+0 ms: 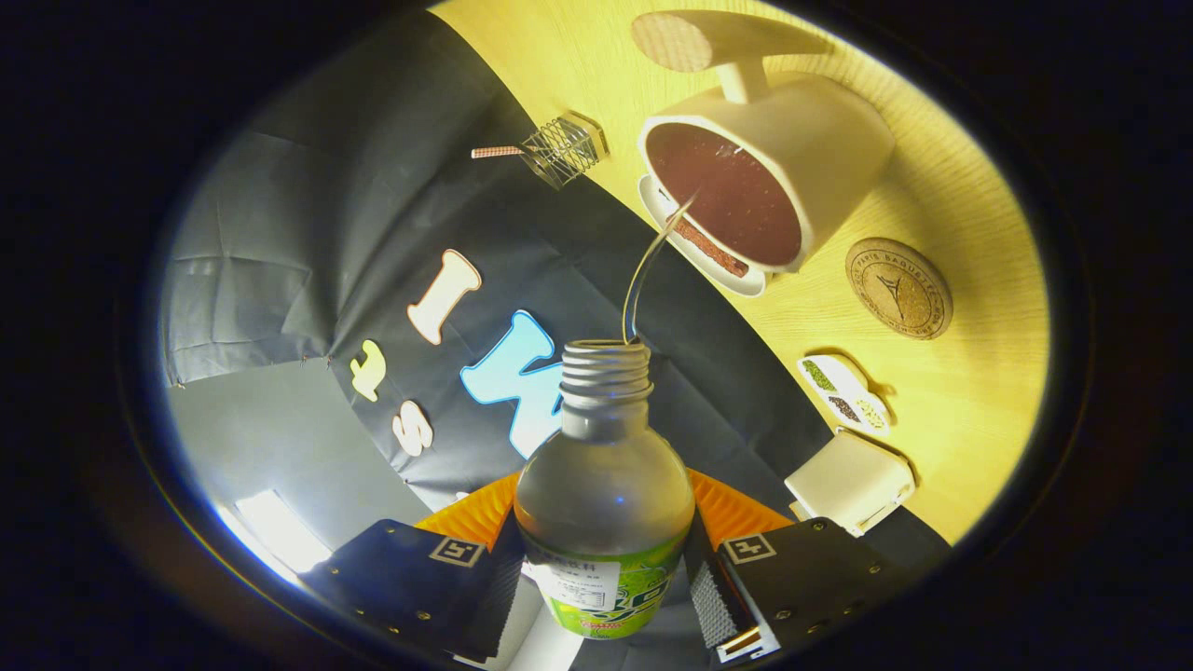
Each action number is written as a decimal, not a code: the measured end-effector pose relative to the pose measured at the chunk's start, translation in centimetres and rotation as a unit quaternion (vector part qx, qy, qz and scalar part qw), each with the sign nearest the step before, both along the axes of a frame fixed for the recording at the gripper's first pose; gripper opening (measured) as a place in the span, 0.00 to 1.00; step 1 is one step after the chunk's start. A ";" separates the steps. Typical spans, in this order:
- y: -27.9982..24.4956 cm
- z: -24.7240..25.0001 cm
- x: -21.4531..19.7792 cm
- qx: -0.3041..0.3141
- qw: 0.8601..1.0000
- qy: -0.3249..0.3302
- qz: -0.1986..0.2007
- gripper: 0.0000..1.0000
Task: Take the bottle from table, then pour the juice into the cup, finally place the bottle on the coaster
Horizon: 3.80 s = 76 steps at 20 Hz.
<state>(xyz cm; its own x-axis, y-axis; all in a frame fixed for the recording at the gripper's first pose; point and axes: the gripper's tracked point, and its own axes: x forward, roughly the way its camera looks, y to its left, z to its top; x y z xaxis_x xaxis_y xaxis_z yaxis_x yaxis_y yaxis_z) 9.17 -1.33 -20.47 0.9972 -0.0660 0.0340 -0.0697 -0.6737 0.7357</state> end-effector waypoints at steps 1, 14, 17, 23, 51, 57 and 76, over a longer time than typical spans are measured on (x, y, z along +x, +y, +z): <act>0.1 0.1 0.1 0.000 1.000 -0.001 0.001 0.77; -1.4 -4.4 0.3 -0.036 0.999 0.035 -0.003 0.77; -1.4 -5.6 0.3 -0.045 0.998 0.042 -0.006 0.77; -0.1 -6.3 0.4 -0.120 0.992 0.050 0.003 0.77; 3.8 -7.3 -1.2 -0.697 0.703 0.133 0.038 0.78; 3.4 -7.7 -1.8 -0.803 0.570 0.168 0.048 0.78; 6.2 -9.4 4.4 -0.929 0.342 0.124 0.067 0.78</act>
